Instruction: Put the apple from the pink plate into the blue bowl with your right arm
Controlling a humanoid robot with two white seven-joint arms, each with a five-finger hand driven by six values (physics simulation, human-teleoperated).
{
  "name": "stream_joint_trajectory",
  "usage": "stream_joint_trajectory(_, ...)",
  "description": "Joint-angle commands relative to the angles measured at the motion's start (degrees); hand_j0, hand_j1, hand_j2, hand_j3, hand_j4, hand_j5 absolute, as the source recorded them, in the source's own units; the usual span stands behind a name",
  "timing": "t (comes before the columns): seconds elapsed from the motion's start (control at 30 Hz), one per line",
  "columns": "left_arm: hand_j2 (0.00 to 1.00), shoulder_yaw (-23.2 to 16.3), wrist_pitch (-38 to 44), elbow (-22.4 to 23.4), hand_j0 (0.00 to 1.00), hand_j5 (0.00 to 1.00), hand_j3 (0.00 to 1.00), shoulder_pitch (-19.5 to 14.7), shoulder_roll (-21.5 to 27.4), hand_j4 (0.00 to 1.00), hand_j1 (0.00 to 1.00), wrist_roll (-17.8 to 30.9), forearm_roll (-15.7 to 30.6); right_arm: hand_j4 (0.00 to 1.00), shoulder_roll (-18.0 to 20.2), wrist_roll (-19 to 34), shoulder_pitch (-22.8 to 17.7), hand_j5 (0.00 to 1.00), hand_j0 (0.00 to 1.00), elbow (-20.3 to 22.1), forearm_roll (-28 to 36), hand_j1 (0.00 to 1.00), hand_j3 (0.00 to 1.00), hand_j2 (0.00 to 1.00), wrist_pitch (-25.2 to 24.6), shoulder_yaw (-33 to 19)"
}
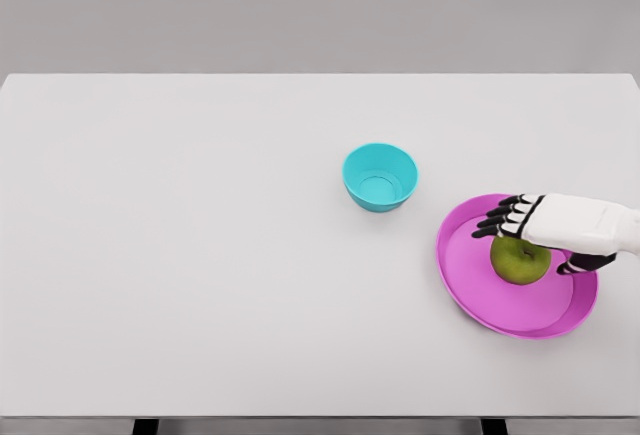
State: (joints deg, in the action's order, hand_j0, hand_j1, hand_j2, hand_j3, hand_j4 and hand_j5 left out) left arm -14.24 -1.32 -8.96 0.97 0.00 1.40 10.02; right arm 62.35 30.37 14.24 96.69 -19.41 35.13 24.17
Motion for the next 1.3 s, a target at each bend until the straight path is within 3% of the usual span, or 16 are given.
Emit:
stream_joint_trajectory(0.0, 1.0, 0.0, 0.0, 0.0, 1.0, 1.0, 1.0, 0.0, 0.0, 1.0, 1.0, 0.0, 0.0, 1.0, -0.6, 0.0, 0.0, 1.0, 1.0, -0.4, 0.2, 1.0, 1.0, 1.0, -0.1, 0.1)
stream_joint_trajectory(0.17, 1.0, 0.0, 0.0, 0.0, 1.0, 1.0, 1.0, 0.0, 0.0, 1.0, 1.0, 0.0, 0.0, 1.0, -1.0, 0.0, 0.4, 1.0, 1.0, -2.4, 0.2, 1.0, 1.0, 1.0, -0.1, 0.3)
stream_joint_trajectory(0.77, 1.0, 0.0, 0.0, 0.0, 1.0, 1.0, 1.0, 0.0, 0.0, 1.0, 1.0, 0.0, 0.0, 0.99, -1.9, -0.1, 0.4, 0.99, 0.99, -2.6, -0.4, 0.99, 0.99, 0.99, -0.1, 2.5)
stream_joint_trajectory(0.87, 1.0, 0.0, 0.0, 0.0, 1.0, 1.0, 1.0, 0.0, 0.0, 1.0, 1.0, 0.0, 0.0, 0.63, -1.8, -0.1, 0.4, 0.63, 0.63, -2.5, -0.4, 0.63, 0.63, 0.63, -0.1, 2.5)
stream_joint_trajectory(0.93, 1.0, 0.0, 0.0, 0.0, 1.0, 1.0, 1.0, -0.1, 0.0, 1.0, 1.0, 0.0, 0.0, 0.49, -1.8, -0.1, 0.4, 0.49, 0.49, -2.5, -0.4, 0.49, 0.49, 0.49, -0.1, 2.5)
stream_joint_trajectory(1.27, 1.0, 0.0, 0.0, 0.0, 1.0, 1.0, 1.0, 0.0, 0.0, 1.0, 1.0, 0.0, 0.0, 0.48, -1.7, -0.1, 2.2, 0.48, 0.48, -2.6, -0.3, 0.48, 0.48, 0.48, -0.1, 2.0)
